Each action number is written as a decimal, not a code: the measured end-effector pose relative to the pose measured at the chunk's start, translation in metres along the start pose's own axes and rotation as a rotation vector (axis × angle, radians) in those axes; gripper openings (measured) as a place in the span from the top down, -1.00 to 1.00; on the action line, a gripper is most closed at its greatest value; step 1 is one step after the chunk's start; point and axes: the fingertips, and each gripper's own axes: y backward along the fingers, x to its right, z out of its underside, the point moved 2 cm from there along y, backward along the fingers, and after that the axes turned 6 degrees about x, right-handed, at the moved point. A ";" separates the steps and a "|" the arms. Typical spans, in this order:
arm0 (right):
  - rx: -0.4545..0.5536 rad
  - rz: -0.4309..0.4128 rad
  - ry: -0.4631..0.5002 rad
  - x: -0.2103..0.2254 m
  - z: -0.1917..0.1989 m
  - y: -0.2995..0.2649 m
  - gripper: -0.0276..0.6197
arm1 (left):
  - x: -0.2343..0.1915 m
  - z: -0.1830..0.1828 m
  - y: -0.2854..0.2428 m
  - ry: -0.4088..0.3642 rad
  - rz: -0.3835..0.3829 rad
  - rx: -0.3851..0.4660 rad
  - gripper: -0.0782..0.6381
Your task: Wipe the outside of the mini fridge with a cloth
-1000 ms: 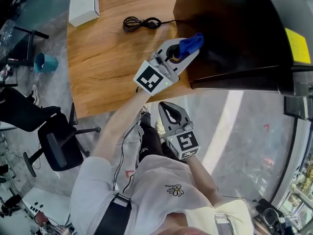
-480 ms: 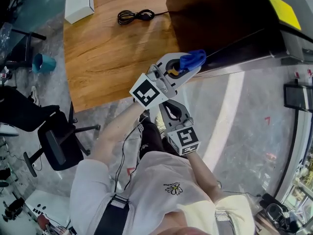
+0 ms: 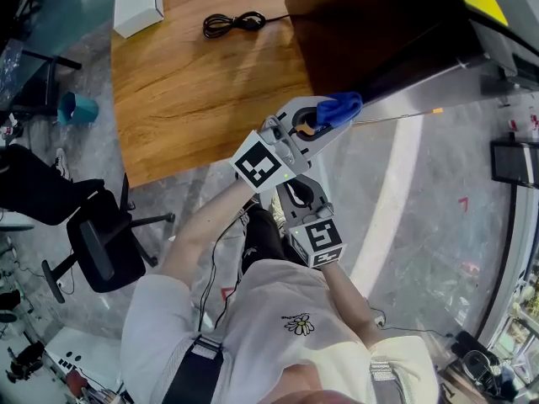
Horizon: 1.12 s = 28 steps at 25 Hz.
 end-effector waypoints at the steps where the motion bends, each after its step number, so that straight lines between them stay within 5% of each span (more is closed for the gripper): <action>1: -0.001 0.003 0.000 0.000 0.000 0.001 0.88 | 0.000 0.000 0.000 0.002 -0.001 -0.002 0.60; 6: 0.002 0.009 -0.008 0.002 0.000 -0.004 0.88 | -0.034 -0.006 0.012 0.022 -0.090 0.005 0.60; 11: -0.003 0.010 -0.025 0.006 -0.004 -0.016 0.88 | -0.109 -0.015 0.021 -0.066 -0.203 0.003 0.60; 19: -0.031 0.037 -0.043 0.025 -0.008 -0.051 0.88 | -0.228 0.031 0.024 -0.155 -0.281 -0.150 0.60; 28: -0.018 0.108 -0.042 0.058 -0.036 -0.093 0.88 | -0.300 0.088 0.017 -0.071 -0.336 -0.198 0.60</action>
